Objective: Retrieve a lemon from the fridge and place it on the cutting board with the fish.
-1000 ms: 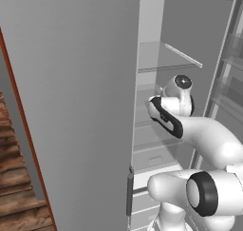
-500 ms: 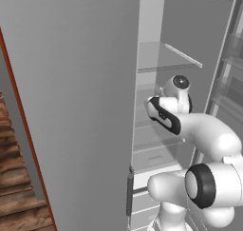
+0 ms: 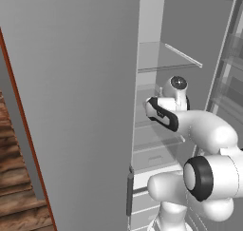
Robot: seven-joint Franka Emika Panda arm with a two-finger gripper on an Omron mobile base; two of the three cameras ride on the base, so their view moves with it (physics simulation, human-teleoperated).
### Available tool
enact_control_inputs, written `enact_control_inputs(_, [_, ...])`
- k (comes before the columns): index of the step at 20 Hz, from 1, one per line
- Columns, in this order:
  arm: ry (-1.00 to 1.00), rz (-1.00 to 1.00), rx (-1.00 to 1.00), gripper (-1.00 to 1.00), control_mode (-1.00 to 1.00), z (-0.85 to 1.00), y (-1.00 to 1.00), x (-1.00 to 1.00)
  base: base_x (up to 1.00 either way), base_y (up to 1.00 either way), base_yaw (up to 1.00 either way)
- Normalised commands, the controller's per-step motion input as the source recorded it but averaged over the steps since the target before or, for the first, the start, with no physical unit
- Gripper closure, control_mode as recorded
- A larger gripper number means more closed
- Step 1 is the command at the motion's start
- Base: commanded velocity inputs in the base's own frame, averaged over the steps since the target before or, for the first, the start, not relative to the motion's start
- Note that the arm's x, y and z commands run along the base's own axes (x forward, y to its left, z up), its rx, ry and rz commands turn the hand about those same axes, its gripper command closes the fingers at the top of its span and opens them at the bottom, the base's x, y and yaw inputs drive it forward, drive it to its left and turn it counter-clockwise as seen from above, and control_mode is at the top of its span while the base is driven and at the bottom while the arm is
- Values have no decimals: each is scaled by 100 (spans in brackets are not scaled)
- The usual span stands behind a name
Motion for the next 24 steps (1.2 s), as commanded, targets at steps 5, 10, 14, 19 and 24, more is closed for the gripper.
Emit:
enact_control_inputs(5, [1, 0, 0, -100, -100, -8, 0, 13, 0, 0, 0])
enact_control_inputs(10, [0, 0, 0, -100, -100, -6, 0, 15, 0, 0, 0])
enact_control_inputs(14, [1, 0, 0, -100, -100, -9, 0, 6, 0, 0, 0])
enact_control_inputs(19, [3, 0, 0, -100, -100, -10, 0, 0, 0, 0, 0])
enact_control_inputs(24, [2, 0, 0, -100, -100, -3, 0, 0, 0, 0, 0])
